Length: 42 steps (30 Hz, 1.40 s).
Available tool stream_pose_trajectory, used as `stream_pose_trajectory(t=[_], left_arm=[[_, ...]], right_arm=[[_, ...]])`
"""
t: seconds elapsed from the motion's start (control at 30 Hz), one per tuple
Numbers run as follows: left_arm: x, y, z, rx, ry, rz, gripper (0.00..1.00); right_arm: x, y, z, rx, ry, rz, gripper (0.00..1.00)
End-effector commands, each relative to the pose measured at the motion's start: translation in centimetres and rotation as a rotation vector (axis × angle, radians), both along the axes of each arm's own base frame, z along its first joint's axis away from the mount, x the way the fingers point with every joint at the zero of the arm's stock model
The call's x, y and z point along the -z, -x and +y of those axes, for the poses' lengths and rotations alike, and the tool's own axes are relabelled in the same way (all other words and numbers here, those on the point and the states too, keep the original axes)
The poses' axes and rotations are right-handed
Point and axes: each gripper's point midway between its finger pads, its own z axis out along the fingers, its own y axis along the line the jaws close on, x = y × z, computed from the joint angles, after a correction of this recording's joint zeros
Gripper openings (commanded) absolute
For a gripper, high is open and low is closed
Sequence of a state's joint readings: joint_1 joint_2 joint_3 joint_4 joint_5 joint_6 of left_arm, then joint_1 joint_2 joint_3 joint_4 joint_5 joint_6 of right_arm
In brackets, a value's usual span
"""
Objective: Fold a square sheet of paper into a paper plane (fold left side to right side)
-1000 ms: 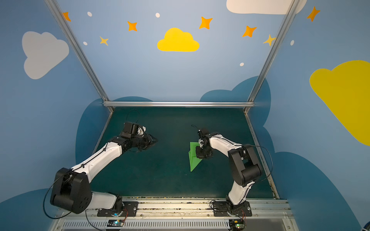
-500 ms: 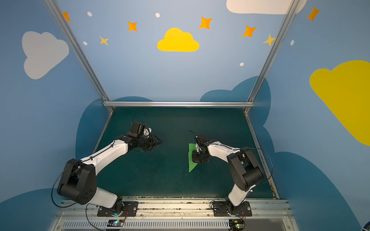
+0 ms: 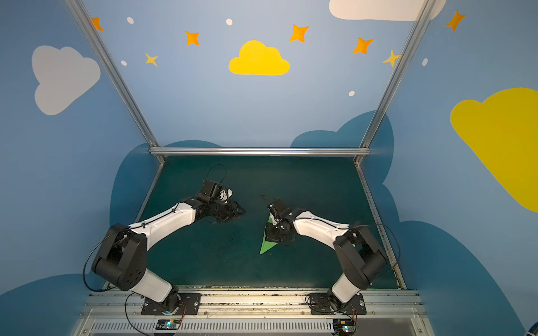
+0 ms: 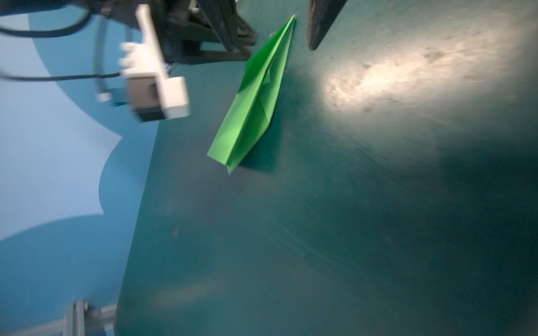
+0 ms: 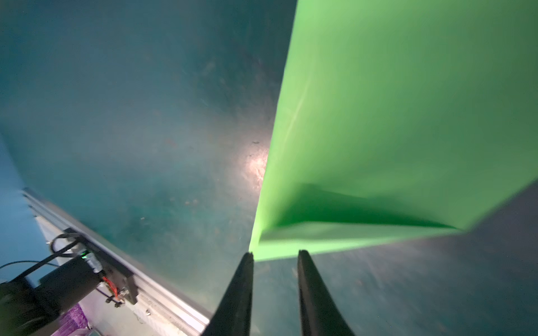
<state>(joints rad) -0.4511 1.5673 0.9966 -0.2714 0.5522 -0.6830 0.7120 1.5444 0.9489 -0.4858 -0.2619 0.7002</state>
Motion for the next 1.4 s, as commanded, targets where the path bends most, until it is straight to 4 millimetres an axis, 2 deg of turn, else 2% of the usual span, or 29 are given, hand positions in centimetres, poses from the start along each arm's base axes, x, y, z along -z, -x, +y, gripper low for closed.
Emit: stream_pose_trajectory(t=[0.0,0.1,0.2,0.33,0.47,0.73,0.93,1.37], left_arm=[[0.3,1.9,-2.0,0.096,-0.005,-0.034,0.31],[0.8,3.5,-4.5,0.175,-0.005,-0.046,0.22],[1.4,4.6,-6.9,0.243,-0.012,-0.057,0.20],[2.6,5.4,-9.7,0.312,-0.024,-0.042,0.19],[3.9,5.1,-10.8,0.328,-0.031,-0.020,0.17],[5.4,4.3,-11.4,0.334,-0.051,-0.007,0.16],[7.1,3.7,-10.9,0.325,-0.076,0.015,0.15],[10.3,3.8,-9.2,0.303,-0.106,0.057,0.14]], right_arm=[[-1.4,-0.7,-3.2,0.073,-0.008,-0.015,0.35],[-1.5,-1.1,-5.1,0.110,-0.061,-0.003,0.43],[-1.4,-1.4,-5.9,0.128,-0.133,0.027,0.50],[-0.8,-1.8,-6.6,0.192,-0.247,0.082,0.51],[0.0,-1.6,-7.1,0.231,-0.300,0.112,0.52],[1.6,-0.6,-7.6,0.255,-0.315,0.150,0.52],[2.4,-0.2,-7.5,0.264,-0.330,0.172,0.52],[2.7,-1.2,-6.7,0.267,-0.369,0.185,0.51]])
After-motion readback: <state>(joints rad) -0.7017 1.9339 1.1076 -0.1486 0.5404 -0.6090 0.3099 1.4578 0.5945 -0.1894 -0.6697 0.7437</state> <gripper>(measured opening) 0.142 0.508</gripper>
